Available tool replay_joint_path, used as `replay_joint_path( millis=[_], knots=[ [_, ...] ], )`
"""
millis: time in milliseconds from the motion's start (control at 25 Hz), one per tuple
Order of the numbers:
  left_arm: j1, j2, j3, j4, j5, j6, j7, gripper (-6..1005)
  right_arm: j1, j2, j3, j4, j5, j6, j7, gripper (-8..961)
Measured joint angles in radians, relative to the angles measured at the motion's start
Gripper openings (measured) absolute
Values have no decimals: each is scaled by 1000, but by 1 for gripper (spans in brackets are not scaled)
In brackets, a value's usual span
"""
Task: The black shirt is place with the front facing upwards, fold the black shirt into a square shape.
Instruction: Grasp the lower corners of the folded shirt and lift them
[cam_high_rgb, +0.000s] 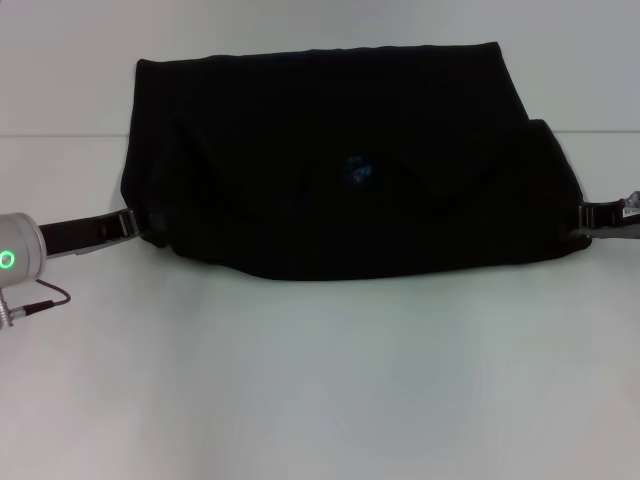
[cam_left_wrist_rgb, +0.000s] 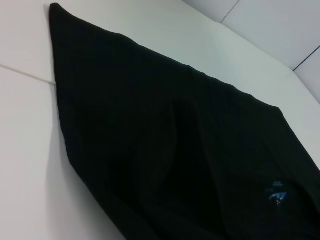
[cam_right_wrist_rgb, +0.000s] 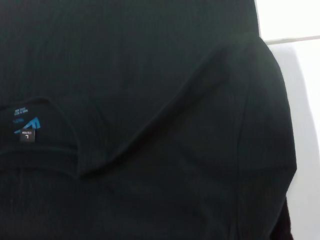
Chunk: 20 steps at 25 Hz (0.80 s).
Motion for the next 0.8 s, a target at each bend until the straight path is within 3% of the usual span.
replay_joint_path(
  millis=[160, 360, 600, 800],
  knots=[
    [0, 3, 0, -1, 4, 16, -1, 71, -1, -1, 16, -2, 1, -7, -4, 167],
    [-10, 25, -6, 34, 64, 151, -51, 71, -33, 4, 41, -106, 3, -140, -8, 73],
    [-16, 49, -57, 91, 175, 373, -89, 70, -113, 28, 82, -305, 4, -400, -3, 80],
    [1, 53, -84, 132, 242, 512, -85, 70, -184, 39, 107, -410, 4, -599, -2, 86]
  ],
)
